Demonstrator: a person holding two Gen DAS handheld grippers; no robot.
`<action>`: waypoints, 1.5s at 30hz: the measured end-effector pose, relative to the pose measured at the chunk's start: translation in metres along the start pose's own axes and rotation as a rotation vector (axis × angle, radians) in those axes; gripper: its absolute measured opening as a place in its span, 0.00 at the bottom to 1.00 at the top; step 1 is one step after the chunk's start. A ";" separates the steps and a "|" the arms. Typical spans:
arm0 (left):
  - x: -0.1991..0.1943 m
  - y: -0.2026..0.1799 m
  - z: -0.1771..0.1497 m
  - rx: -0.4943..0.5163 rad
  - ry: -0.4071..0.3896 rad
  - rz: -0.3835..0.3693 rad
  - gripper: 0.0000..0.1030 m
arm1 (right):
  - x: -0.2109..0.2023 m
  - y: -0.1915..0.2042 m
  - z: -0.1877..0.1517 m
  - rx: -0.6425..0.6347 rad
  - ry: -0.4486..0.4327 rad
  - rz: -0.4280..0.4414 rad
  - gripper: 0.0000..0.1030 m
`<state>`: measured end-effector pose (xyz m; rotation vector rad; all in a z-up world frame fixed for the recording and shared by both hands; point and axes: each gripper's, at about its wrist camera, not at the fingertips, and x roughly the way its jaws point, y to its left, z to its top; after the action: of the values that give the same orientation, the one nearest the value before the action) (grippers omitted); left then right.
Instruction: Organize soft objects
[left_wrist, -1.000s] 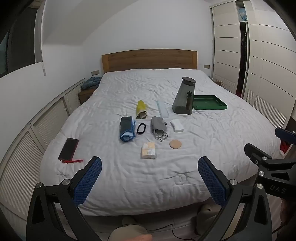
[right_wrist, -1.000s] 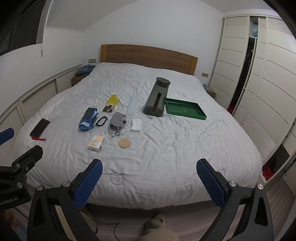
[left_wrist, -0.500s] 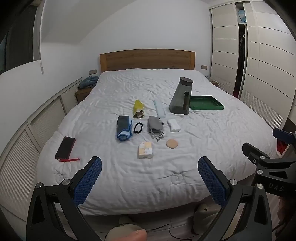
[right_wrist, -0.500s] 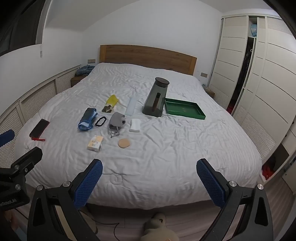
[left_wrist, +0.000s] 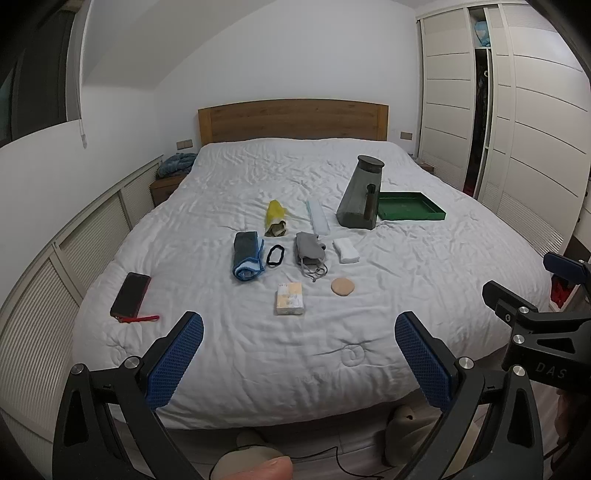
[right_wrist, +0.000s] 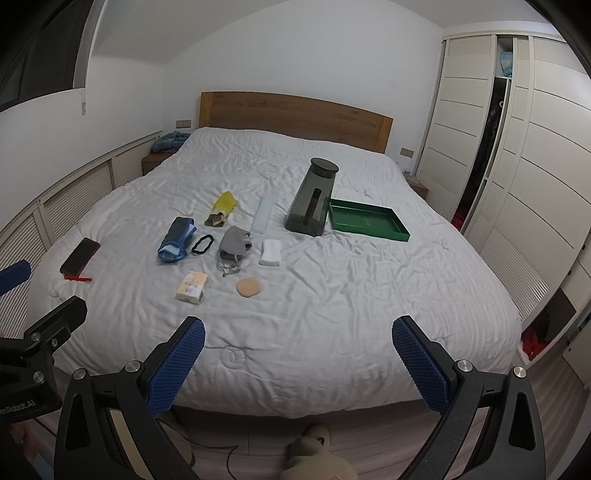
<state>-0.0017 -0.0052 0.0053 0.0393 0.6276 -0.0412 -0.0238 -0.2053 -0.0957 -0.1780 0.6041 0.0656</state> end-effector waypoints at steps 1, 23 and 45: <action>0.000 0.000 0.000 0.000 0.000 0.001 0.99 | 0.000 0.000 0.000 0.000 0.000 0.001 1.00; 0.024 0.011 0.003 -0.014 0.025 0.013 0.99 | 0.029 0.015 0.027 -0.030 -0.013 0.011 1.00; 0.094 0.017 0.034 -0.020 0.050 0.016 0.99 | 0.112 0.017 0.056 -0.012 0.012 0.031 1.00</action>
<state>0.0947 0.0080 -0.0219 0.0262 0.6771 -0.0181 0.0978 -0.1767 -0.1170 -0.1809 0.6189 0.0978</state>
